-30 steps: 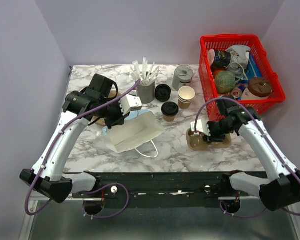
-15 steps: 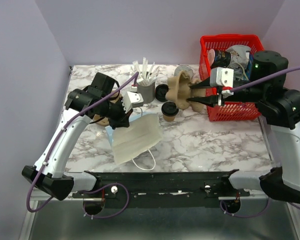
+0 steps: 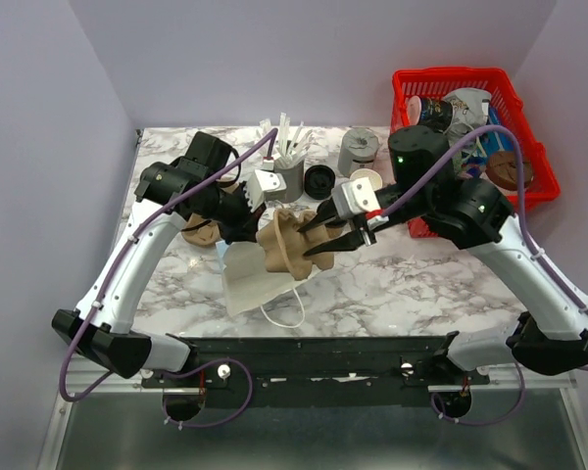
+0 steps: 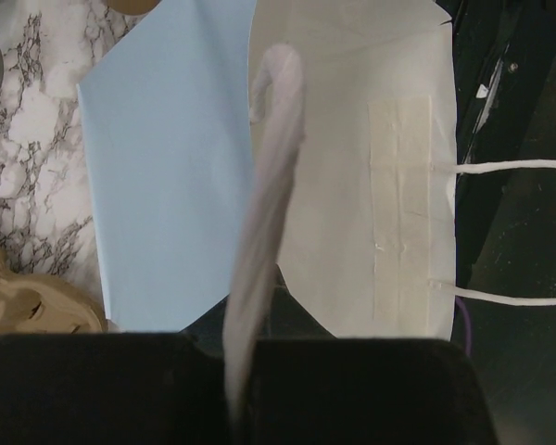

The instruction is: Pack the takeout coffee

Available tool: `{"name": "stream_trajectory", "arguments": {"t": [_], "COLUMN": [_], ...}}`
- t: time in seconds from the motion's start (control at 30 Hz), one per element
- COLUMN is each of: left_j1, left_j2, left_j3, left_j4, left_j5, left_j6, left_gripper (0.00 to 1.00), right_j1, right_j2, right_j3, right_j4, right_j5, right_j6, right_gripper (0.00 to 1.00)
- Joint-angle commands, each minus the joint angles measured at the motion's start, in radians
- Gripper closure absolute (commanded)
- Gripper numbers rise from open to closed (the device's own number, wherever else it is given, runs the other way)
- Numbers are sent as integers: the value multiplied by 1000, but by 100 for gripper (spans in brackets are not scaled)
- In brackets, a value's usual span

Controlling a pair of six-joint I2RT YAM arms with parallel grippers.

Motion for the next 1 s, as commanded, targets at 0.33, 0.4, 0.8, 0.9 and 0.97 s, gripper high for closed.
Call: {"name": "stream_trajectory", "arguments": {"t": [0.33, 0.4, 0.8, 0.9, 0.97], "left_j1": [-4, -2, -4, -4, -4], "left_j2": [-5, -6, -2, -2, 1], "left_j3": [7, 11, 28, 31, 33], "left_j4": [-47, -54, -82, -82, -82], "left_j5": [142, 145, 180, 177, 177], "left_j6": [-98, -98, -95, -96, -96], "left_gripper": [100, 100, 100, 100, 100], "right_j1": [66, 70, 86, 86, 86], "right_j2": [-37, -36, -5, 6, 12], "right_j3": [-258, -270, -370, -384, -399], "right_j4": [317, 323, 392, 385, 371], "right_j5": [-132, -135, -143, -135, -125], "right_j6": [-6, 2, -64, -98, -133], "right_gripper": [99, 99, 99, 99, 99]}}
